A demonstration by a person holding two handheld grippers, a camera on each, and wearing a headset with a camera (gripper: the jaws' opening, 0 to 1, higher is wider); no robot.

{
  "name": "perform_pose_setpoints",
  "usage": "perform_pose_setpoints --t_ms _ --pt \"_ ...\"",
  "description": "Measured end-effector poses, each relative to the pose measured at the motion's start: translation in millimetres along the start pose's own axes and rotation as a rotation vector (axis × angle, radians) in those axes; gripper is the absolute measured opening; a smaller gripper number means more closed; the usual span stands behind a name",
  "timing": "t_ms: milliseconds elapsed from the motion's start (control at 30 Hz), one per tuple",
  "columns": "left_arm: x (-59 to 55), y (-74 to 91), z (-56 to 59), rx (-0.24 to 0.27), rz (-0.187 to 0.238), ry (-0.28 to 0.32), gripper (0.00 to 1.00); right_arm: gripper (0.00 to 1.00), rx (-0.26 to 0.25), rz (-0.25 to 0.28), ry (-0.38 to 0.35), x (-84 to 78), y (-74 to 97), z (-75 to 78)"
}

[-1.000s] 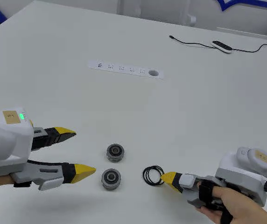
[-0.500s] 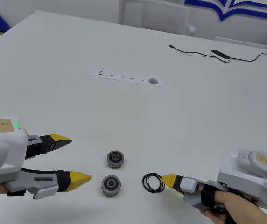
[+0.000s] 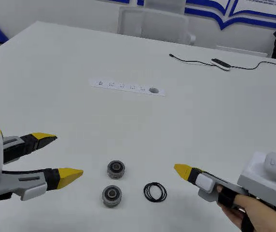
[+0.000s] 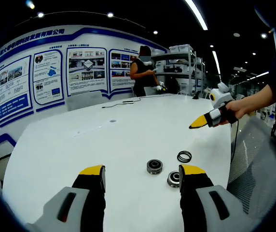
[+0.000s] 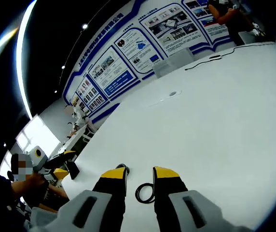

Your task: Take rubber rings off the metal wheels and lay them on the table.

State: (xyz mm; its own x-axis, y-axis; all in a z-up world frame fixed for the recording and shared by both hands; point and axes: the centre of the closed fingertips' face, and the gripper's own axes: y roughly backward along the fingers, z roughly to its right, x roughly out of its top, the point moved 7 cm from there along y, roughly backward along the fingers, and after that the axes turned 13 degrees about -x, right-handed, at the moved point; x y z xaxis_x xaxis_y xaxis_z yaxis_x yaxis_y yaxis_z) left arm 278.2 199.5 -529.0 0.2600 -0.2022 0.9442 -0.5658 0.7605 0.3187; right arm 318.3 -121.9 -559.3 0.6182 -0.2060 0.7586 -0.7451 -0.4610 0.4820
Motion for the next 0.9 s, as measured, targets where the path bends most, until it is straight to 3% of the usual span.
perform_pose_setpoints --t_ms 267,633,900 --pt "-7.1 12.7 4.4 0.040 0.029 0.011 0.69 0.34 -0.079 0.045 0.276 -7.0 17.0 14.7" --pt "-19.1 17.9 10.3 0.058 0.011 0.009 0.77 0.42 -0.090 0.025 0.438 -16.9 23.2 21.8" --pt "-27.1 18.9 12.9 0.070 0.002 0.015 0.81 0.54 -0.107 0.016 0.614 -20.2 23.6 21.0"
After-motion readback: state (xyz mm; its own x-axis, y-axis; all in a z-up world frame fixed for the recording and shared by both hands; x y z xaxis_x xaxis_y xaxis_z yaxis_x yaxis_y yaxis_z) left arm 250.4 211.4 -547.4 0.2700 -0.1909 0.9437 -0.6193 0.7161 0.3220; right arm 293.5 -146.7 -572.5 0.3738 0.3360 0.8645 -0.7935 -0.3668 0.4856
